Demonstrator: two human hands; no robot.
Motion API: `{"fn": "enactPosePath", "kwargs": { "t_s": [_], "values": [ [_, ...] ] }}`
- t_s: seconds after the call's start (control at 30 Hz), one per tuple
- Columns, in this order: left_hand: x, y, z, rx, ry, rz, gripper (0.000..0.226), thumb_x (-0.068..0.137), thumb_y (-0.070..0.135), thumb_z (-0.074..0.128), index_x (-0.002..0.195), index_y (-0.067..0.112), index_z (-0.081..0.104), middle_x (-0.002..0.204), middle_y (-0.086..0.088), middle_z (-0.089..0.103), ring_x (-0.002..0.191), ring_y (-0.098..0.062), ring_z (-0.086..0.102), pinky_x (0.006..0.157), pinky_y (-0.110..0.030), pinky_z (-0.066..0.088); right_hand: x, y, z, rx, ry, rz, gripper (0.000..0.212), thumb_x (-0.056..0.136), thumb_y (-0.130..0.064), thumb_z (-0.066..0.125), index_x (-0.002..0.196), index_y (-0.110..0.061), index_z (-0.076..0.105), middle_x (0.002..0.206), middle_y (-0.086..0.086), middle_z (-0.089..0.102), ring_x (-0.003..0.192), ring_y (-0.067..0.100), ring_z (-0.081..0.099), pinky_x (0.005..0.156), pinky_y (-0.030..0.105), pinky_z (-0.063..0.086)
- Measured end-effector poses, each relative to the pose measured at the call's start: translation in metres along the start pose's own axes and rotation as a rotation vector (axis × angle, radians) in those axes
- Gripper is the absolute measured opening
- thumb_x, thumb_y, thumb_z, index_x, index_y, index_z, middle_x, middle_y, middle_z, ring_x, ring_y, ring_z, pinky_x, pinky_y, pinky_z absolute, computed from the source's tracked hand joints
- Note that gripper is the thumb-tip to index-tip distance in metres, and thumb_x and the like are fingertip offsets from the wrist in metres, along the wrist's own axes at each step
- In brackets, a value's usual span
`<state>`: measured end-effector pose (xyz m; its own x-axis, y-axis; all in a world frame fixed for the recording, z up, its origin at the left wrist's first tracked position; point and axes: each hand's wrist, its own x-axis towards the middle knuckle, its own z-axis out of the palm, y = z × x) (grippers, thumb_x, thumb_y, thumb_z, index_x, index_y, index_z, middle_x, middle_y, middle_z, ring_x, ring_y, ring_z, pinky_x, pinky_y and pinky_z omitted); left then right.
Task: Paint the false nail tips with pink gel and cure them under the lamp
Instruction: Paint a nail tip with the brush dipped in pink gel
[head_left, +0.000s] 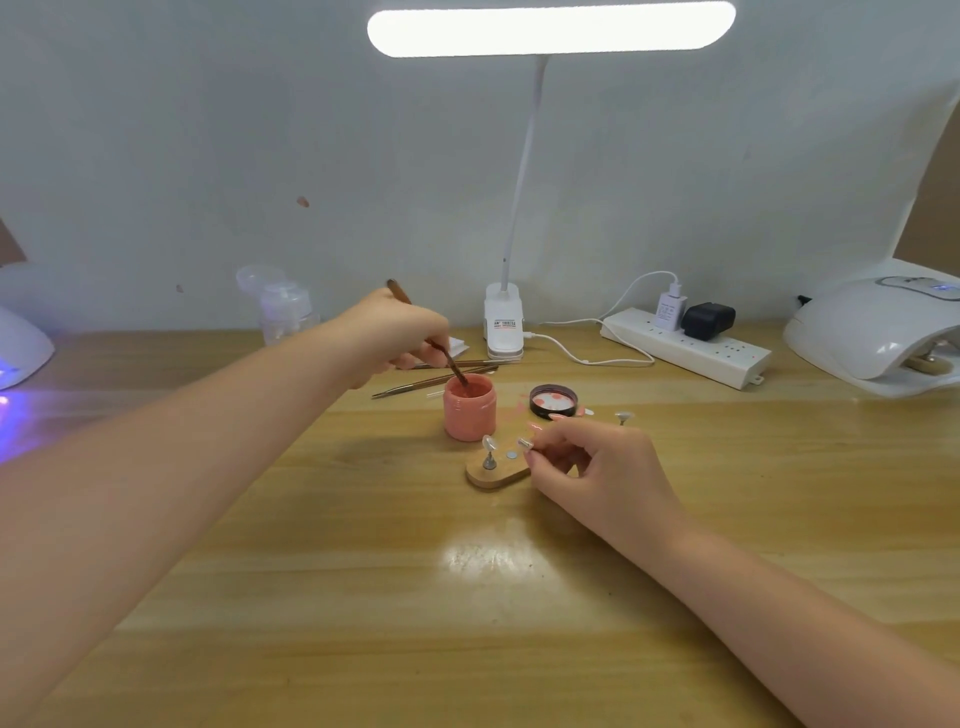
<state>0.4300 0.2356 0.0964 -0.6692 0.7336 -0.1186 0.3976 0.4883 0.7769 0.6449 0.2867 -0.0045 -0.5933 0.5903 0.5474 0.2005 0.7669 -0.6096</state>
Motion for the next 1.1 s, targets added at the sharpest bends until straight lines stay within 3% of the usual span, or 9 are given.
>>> {"fn": "enactPosePath", "kwargs": {
  "t_s": [0.13, 0.3, 0.9, 1.0, 1.1],
  "values": [
    [0.0, -0.017, -0.012, -0.226, -0.031, -0.118, 0.009, 0.083, 0.019, 0.058, 0.086, 0.015, 0.066, 0.054, 0.008, 0.065, 0.041, -0.007, 0.04, 0.046, -0.02, 0.027, 0.0, 0.002, 0.001, 0.018, 0.012, 0.008, 0.005, 0.078, -0.01, 0.074, 0.08, -0.015, 0.074, 0.065, -0.013, 0.064, 0.058, 0.001, 0.055, 0.057, 0.008, 0.036],
    [-0.003, -0.039, -0.021, -0.381, -0.06, -0.219, 0.012, 0.084, 0.019, 0.052, 0.076, 0.017, 0.061, 0.052, 0.008, 0.062, 0.04, -0.008, 0.039, 0.05, -0.022, 0.026, 0.0, 0.005, 0.002, 0.041, 0.022, 0.004, 0.006, 0.078, -0.01, 0.075, 0.08, -0.016, 0.075, 0.063, -0.018, 0.062, 0.059, 0.0, 0.056, 0.057, 0.007, 0.036],
    [-0.008, -0.057, -0.017, -0.571, -0.065, -0.198, 0.016, 0.086, 0.018, 0.053, 0.072, 0.019, 0.062, 0.056, 0.008, 0.065, 0.052, -0.009, 0.046, 0.053, -0.023, 0.03, 0.0, 0.009, 0.002, 0.045, 0.032, -0.013, 0.009, 0.078, -0.012, 0.075, 0.081, -0.02, 0.074, 0.065, -0.018, 0.064, 0.062, 0.0, 0.057, 0.058, 0.006, 0.037],
    [-0.012, -0.06, -0.014, -0.576, -0.004, -0.193, 0.015, 0.087, 0.017, 0.052, 0.074, 0.018, 0.061, 0.052, 0.008, 0.063, 0.053, -0.01, 0.044, 0.052, -0.023, 0.029, 0.0, 0.008, 0.002, 0.043, 0.036, -0.019, 0.009, 0.078, -0.01, 0.075, 0.082, -0.019, 0.075, 0.066, -0.02, 0.064, 0.063, -0.002, 0.058, 0.058, 0.006, 0.038],
    [-0.018, -0.064, -0.013, -0.764, 0.147, -0.136, 0.012, 0.085, 0.015, 0.055, 0.075, 0.017, 0.061, 0.052, 0.006, 0.063, 0.05, -0.009, 0.044, 0.051, -0.021, 0.03, 0.001, 0.008, 0.001, 0.041, 0.049, -0.019, 0.008, 0.078, -0.01, 0.076, 0.081, -0.018, 0.076, 0.066, -0.02, 0.064, 0.063, -0.004, 0.058, 0.058, 0.006, 0.038]
  ]
}}
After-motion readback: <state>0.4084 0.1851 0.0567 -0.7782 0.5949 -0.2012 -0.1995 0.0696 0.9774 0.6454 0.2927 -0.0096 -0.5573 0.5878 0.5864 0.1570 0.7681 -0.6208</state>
